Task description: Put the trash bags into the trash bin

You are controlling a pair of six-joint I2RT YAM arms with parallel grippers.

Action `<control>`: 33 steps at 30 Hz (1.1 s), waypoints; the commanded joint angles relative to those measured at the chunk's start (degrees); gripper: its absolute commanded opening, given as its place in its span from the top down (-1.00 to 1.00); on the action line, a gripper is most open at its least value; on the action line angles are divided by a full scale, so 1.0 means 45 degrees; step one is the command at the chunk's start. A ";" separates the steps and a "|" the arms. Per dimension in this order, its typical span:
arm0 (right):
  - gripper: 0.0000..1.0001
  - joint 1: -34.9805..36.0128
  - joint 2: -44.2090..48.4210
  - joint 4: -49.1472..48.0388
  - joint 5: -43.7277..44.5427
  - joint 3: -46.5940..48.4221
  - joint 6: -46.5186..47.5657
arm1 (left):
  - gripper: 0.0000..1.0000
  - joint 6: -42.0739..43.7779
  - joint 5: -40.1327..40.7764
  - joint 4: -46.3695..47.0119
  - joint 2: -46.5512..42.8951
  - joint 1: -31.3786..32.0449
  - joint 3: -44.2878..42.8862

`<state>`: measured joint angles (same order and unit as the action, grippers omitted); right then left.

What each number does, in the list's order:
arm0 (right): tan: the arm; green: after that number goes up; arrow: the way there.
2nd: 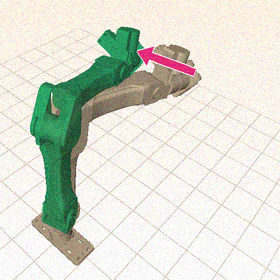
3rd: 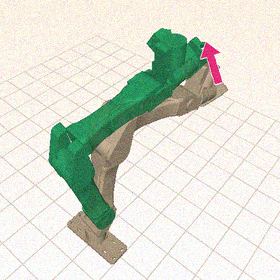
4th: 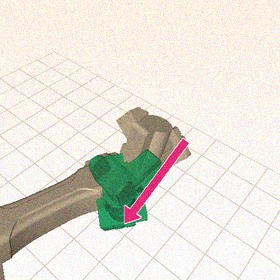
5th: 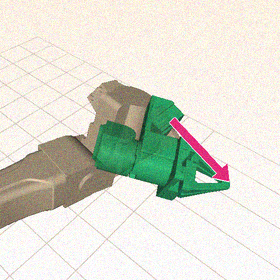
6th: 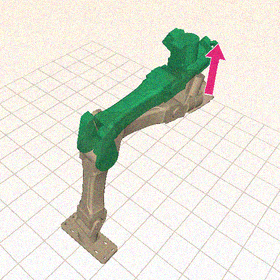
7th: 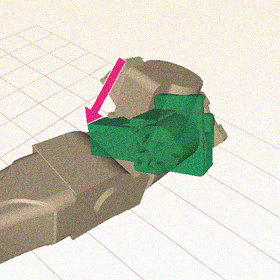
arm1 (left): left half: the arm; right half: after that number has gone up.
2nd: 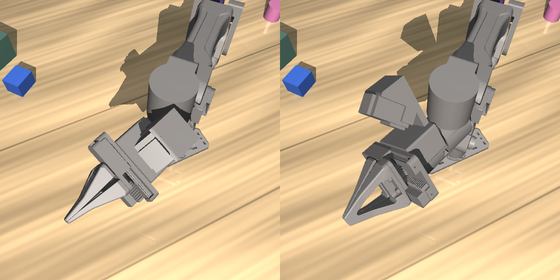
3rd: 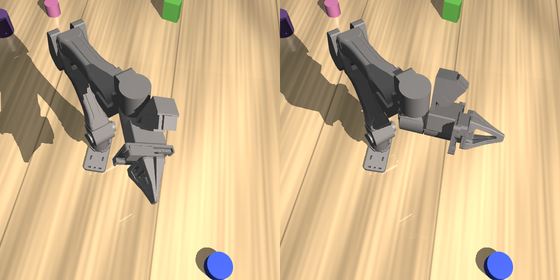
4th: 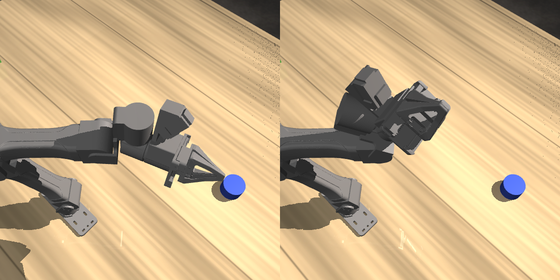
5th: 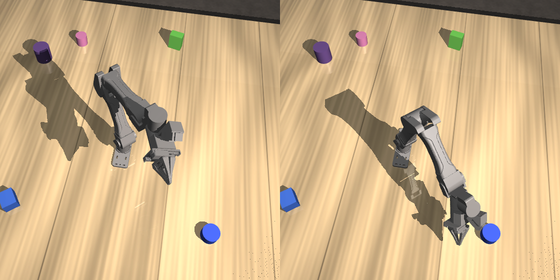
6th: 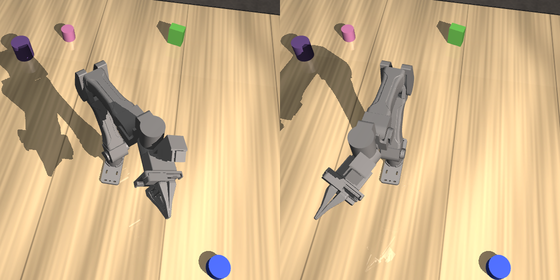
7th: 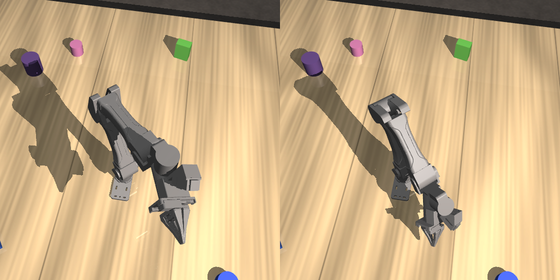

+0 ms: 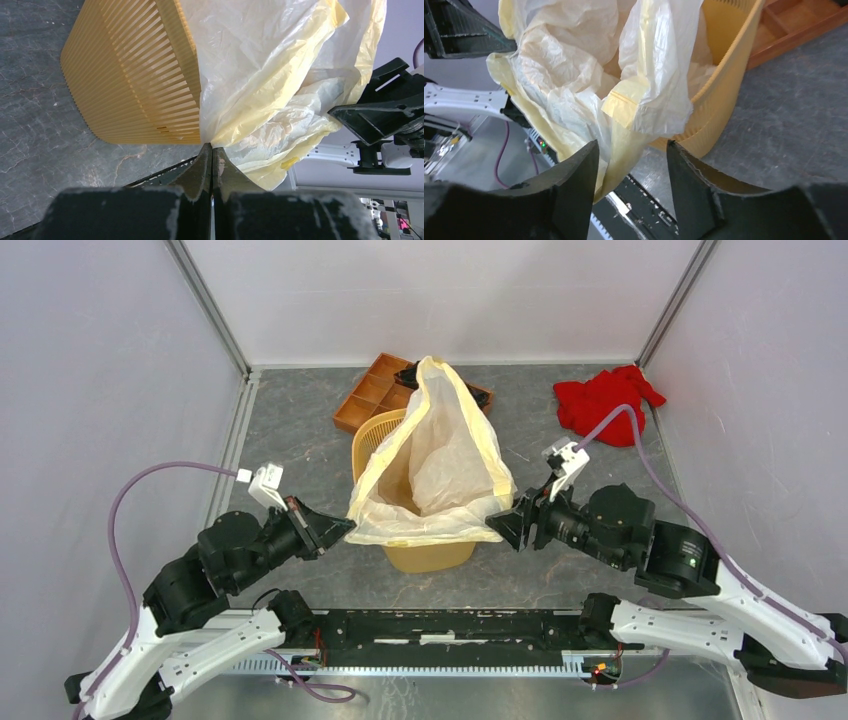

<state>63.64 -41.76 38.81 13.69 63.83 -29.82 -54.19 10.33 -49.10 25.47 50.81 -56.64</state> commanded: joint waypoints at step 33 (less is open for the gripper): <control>-0.86 -0.0011 0.1294 0.0539 0.2905 -0.1019 0.3209 | -0.99 0.3052 0.1976 -0.2067 -0.0539 -0.0040 -0.2101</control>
<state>63.68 -36.75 33.93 28.08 52.12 -12.38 -50.78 25.63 -57.49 21.91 50.85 -55.75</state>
